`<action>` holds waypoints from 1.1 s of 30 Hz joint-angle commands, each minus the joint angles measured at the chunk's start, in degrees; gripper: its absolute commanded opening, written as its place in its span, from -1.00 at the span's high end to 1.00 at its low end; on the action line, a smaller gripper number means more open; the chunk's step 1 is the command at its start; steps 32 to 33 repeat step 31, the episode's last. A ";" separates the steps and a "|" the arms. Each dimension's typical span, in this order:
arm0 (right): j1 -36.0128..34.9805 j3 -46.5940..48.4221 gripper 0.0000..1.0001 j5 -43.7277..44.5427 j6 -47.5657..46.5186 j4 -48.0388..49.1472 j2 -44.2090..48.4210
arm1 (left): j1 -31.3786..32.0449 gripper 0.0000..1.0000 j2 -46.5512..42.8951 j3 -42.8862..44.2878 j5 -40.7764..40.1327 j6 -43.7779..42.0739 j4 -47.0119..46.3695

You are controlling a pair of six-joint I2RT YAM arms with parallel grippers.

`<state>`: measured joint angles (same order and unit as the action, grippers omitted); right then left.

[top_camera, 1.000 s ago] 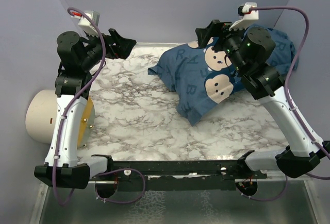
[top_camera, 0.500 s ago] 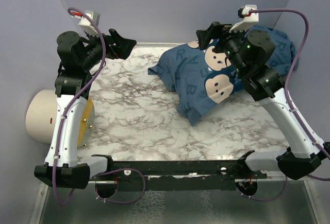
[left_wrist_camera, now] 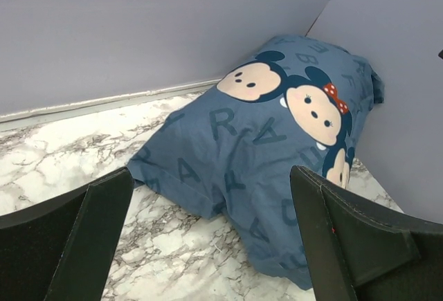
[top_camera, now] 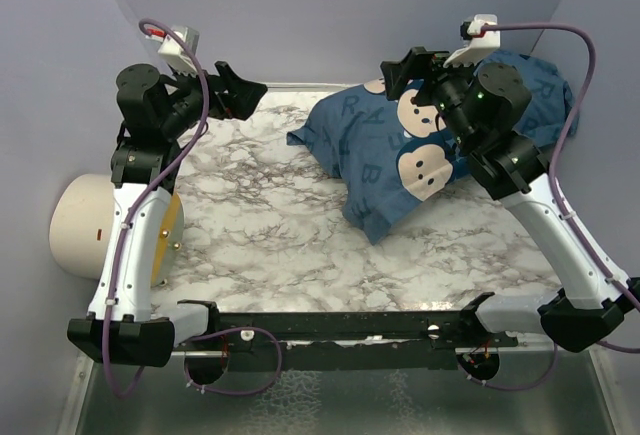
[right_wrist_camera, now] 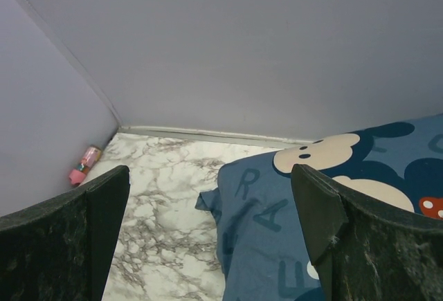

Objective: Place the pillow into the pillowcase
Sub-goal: Reset both arms

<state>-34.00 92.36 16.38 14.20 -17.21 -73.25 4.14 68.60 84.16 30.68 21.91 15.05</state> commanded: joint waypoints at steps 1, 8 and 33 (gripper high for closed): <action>0.21 -2.08 -1.00 -0.93 -1.64 4.01 2.09 | -0.10 -0.98 -0.74 -1.64 1.80 -0.23 -2.36; 0.24 -2.98 -1.00 -0.74 -2.32 4.47 2.44 | -0.10 -0.98 -0.77 -5.18 3.89 2.72 -7.24; 0.21 9.69 -1.00 2.13 -2.73 2.10 -6.15 | -0.09 -0.98 2.51 5.80 3.51 1.41 -4.75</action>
